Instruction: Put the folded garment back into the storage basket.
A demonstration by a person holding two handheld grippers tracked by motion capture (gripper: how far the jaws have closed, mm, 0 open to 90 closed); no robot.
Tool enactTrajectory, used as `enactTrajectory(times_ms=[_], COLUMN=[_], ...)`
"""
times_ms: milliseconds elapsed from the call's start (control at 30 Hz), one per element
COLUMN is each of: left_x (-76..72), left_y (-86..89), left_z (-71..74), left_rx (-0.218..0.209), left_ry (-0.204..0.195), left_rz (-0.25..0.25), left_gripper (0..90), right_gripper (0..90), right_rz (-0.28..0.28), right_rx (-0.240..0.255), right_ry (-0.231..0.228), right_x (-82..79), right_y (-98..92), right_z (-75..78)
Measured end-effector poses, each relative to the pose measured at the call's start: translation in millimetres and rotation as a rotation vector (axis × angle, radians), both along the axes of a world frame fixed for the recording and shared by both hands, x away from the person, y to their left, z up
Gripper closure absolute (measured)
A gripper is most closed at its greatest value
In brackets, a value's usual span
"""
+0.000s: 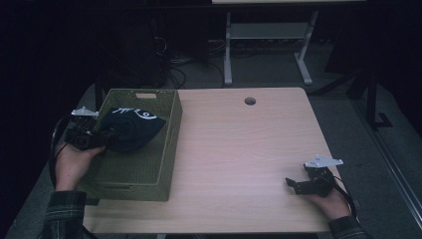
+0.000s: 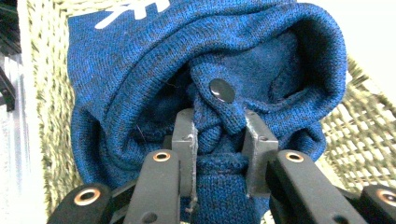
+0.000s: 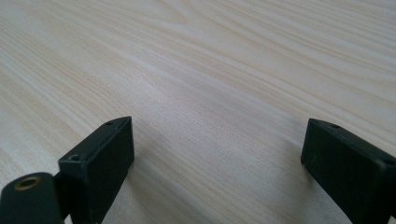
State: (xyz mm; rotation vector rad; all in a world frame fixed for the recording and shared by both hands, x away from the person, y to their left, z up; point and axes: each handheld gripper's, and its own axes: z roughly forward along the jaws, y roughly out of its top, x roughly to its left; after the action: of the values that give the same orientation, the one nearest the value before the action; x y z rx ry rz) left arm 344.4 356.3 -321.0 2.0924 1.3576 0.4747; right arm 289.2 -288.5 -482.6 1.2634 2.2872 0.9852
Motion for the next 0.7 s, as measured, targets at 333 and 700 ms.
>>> enactTrajectory(times_ms=[333, 700], left_x=[15.0, 32.0], left_y=[-5.6, -13.7], left_z=[-28.1, -55.1], left_rx=[0.032, 0.052], left_ry=[0.042, 0.104], left_rz=[-0.004, -0.007], left_gripper=[69.9, 69.4], right_gripper=[9.0, 9.0], right_rz=[0.000, 0.000], right_rx=[0.000, 0.000], right_ry=[0.000, -0.001], right_x=[0.0, 0.0], right_y=[0.0, 0.0], right_z=[0.0, 0.0])
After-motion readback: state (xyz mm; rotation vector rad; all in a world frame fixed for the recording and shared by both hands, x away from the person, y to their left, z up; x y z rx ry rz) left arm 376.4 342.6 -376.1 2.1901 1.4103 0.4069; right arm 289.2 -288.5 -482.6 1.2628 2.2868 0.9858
